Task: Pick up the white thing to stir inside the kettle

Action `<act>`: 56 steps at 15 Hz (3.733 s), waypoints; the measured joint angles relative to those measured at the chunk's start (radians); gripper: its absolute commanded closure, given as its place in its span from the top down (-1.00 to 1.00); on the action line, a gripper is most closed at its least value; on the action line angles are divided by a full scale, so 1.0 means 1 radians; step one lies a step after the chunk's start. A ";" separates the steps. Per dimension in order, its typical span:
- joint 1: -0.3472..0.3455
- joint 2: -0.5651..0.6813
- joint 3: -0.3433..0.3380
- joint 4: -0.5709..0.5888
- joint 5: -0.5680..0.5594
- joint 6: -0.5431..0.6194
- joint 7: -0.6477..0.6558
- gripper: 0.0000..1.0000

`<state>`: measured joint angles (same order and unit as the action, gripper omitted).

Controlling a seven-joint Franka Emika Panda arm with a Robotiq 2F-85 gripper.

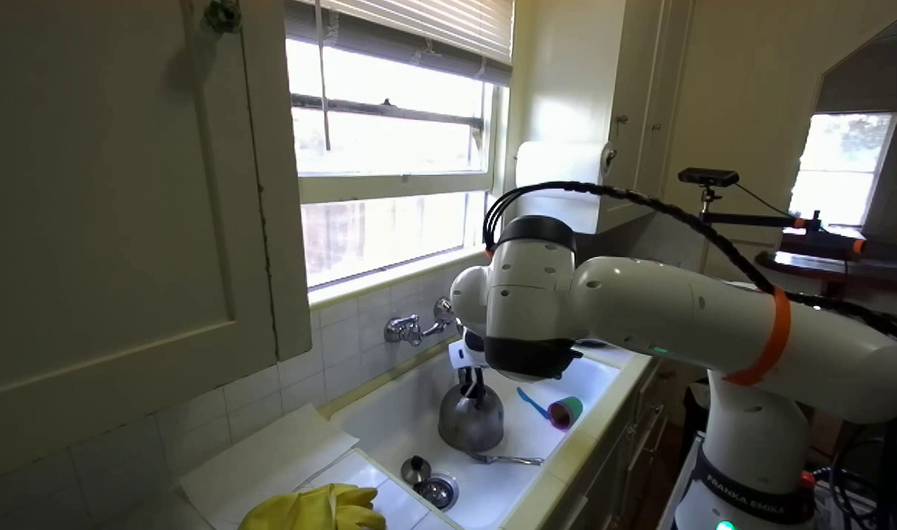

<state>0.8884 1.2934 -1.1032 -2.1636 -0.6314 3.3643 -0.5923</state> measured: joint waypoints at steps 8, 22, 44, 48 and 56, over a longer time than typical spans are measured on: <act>-0.002 0.012 0.001 0.005 0.024 -0.002 -0.025 -0.95; -0.122 -0.134 0.108 0.005 0.018 -0.065 -0.064 -0.95; -0.658 -0.543 0.633 0.104 -0.333 -0.553 0.023 -0.95; -0.800 -0.580 0.776 0.122 -0.373 -0.618 0.023 -0.95; -0.914 -0.595 0.887 0.139 -0.423 -0.659 0.024 -0.95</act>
<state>-0.0260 0.6988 -0.2166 -2.0249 -1.0547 2.7058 -0.5681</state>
